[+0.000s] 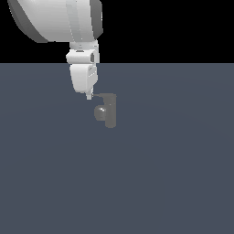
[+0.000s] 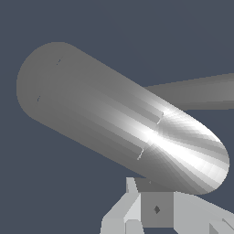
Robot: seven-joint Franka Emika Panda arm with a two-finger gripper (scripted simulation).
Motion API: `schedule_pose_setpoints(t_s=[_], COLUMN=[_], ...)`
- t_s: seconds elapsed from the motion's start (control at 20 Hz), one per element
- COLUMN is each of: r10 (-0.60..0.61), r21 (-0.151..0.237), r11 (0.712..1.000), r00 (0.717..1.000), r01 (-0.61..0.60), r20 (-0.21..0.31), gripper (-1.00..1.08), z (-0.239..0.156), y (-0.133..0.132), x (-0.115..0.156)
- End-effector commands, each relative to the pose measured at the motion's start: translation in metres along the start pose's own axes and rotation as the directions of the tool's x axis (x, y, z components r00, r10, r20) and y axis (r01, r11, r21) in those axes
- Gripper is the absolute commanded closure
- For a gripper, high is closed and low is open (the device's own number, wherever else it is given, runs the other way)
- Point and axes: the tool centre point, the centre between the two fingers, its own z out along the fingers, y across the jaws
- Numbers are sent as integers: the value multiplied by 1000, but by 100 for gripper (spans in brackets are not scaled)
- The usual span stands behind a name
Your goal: Turn on the faucet by rotating a designated handle.
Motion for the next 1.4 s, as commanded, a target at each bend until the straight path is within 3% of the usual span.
schedule_pose_setpoints(t_s=[0.0,0.3,0.95,1.0,1.05,1.35], r10=[10,0,9,9,-34,-23], r21=[-4,-1,-5,-5,-2,-3], r11=[1000,1000,1000,1000,999,1000], r00=[1000,1000,1000,1000,999,1000], r01=[-10,0,-9,-9,34,23], r20=[-3,0,-3,-3,10,7], gripper=[108,108,108,108,108,108], z=[1,0,1,1,-1,-1], y=[7,14,31,31,30,18], x=[11,9,93,93,60,85])
